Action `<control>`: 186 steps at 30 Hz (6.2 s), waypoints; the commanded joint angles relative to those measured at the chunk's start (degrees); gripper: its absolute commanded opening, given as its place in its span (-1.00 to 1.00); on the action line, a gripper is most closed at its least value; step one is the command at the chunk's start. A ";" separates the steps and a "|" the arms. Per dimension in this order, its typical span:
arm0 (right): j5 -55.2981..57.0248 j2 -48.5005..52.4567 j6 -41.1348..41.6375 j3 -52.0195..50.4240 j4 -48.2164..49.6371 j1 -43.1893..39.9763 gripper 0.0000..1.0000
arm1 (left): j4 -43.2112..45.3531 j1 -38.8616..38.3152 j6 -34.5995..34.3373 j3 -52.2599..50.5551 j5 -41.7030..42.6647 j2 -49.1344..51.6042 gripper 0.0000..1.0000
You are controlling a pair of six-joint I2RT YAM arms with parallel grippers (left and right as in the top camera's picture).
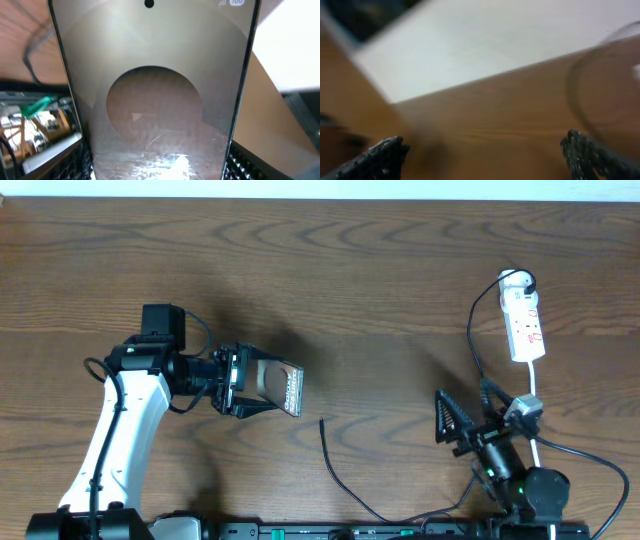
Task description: Plug charger to phone and switch on socket
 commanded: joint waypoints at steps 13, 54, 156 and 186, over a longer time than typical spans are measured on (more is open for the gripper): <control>-23.04 22.53 22.84 12.41 8.07 0.26 0.99 | -0.11 -0.09 -2.29 0.24 -12.81 -1.01 -0.85; -14.38 72.19 41.29 16.92 35.60 29.86 0.81 | 2.69 -11.72 -14.08 0.24 -32.46 -0.96 -0.85; 9.81 73.42 46.56 16.85 32.02 49.51 -0.98 | 10.60 -36.50 -24.72 0.24 -40.54 -0.74 0.30; -31.23 73.42 41.00 16.79 43.95 12.63 -0.98 | 18.16 -5.90 34.73 0.24 -10.56 -0.83 0.99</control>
